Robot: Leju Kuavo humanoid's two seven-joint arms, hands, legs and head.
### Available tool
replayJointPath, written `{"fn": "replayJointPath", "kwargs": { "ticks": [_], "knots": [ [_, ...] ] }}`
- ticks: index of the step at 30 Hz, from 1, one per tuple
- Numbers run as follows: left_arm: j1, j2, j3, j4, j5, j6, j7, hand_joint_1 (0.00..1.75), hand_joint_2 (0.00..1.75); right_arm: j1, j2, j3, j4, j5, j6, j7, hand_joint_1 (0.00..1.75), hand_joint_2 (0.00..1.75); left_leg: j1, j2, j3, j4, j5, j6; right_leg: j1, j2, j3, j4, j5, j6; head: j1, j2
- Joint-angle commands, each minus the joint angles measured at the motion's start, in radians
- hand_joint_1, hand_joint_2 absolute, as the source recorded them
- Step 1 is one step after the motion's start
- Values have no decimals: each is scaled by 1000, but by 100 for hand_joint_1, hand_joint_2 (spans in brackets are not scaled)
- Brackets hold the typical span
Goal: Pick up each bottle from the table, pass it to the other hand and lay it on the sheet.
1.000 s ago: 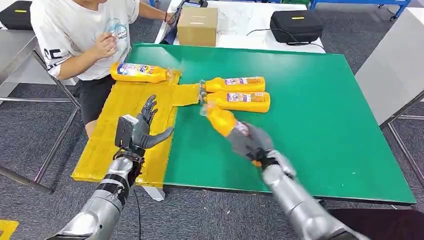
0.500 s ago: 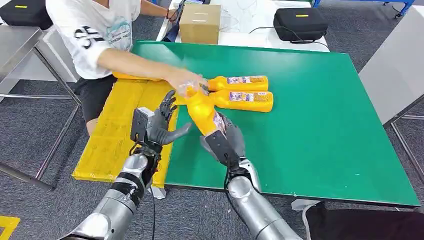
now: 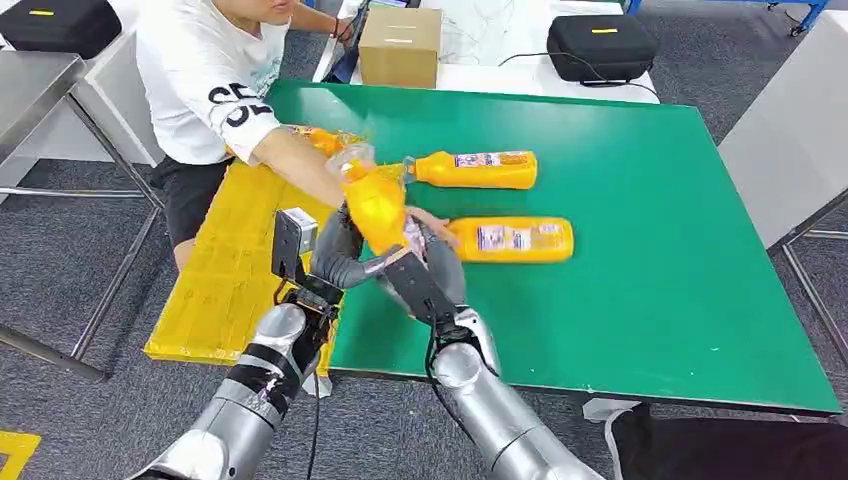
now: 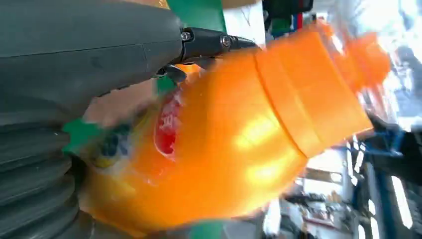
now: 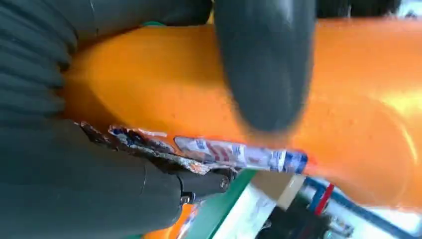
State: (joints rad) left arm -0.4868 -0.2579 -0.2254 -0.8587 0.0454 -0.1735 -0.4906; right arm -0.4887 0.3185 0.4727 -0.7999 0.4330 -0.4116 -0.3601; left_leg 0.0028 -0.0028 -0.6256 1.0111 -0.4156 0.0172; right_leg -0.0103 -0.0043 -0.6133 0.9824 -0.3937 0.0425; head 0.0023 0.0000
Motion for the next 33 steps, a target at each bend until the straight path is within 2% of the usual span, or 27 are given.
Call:
{"fn": "replayJointPath", "kwargs": {
  "ticks": [1,19,20,21,22,33],
  "knots": [
    [10,39,-65,-73,21,-30,11,0,175,-83,13,70,125,8,36,11,175,175,0,2,5,0,-2,-1,0,2,4,0,-2,-2,0,0],
    [2,53,-79,-70,15,-43,8,0,175,-114,21,89,167,14,79,32,175,175,0,1,2,0,-1,-1,0,1,1,0,-1,-1,0,0],
    [3,52,-73,-67,22,-48,6,175,175,-119,21,101,171,35,60,38,175,175,0,1,3,0,-1,-1,0,1,3,0,-1,-1,0,0],
    [4,57,-68,-68,18,-43,1,175,175,-119,23,103,167,43,43,41,73,175,0,1,2,0,-1,-1,0,1,2,0,-1,-1,0,0],
    [7,58,-61,-69,13,-33,-2,175,175,-114,22,102,157,48,29,44,0,175,0,2,4,0,-2,-1,0,2,4,1,-2,-2,0,0],
    [-8,71,-10,-12,29,-28,20,175,175,-72,-6,55,65,2,11,29,0,175,0,-1,3,0,-1,-1,0,-1,2,0,-1,-1,0,0]
  ]
}}
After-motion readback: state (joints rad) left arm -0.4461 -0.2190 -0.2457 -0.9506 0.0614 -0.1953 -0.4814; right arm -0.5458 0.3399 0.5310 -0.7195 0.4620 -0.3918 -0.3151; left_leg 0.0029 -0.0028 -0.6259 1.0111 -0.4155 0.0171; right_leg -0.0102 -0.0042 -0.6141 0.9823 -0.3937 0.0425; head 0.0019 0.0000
